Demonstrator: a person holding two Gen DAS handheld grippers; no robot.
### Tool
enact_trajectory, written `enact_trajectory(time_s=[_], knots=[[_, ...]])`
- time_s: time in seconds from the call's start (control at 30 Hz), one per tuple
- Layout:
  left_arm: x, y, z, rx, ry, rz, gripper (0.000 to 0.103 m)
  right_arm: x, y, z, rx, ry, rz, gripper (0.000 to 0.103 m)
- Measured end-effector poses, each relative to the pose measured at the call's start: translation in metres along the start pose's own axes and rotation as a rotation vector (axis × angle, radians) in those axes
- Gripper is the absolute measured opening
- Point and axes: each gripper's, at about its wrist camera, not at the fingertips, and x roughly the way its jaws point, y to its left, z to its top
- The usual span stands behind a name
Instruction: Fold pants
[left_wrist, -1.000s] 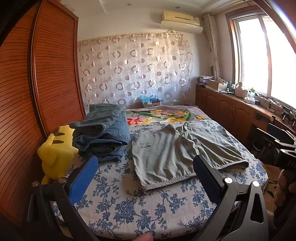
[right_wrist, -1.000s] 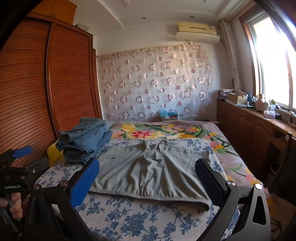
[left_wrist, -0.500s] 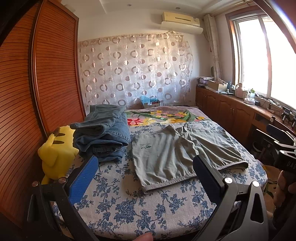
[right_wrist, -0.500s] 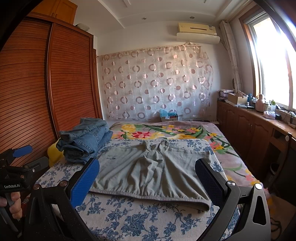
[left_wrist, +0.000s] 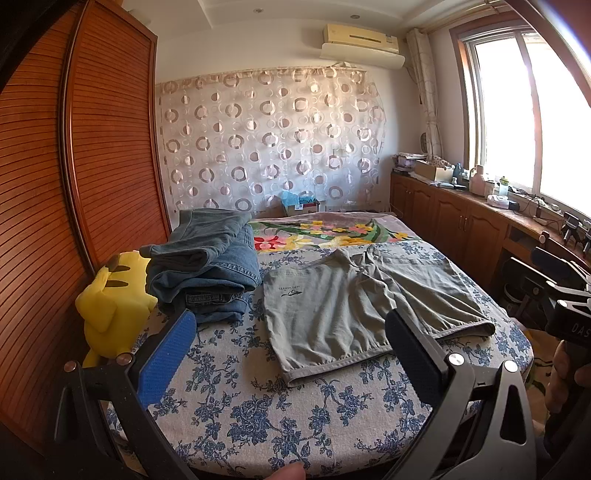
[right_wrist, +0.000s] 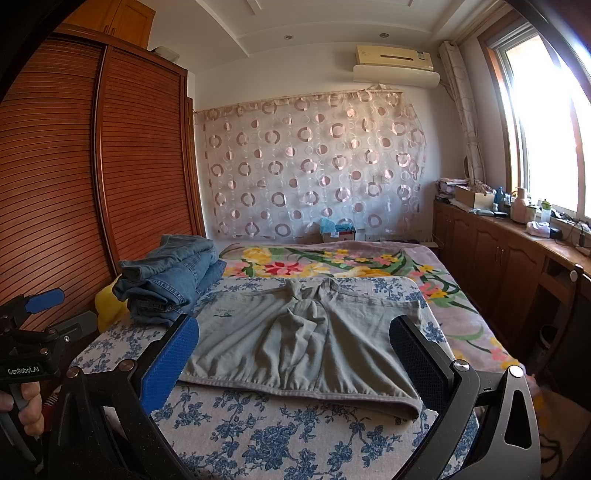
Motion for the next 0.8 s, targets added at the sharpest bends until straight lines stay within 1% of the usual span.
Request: enact_trajectory(time_s=[0.8], knots=[[-0.0018,-0.0001,-0.0011,-0.001,-0.003,-0.001,0.102,-0.0002,0.0008,0.0000,0.000,0.000,0.001,0.103]])
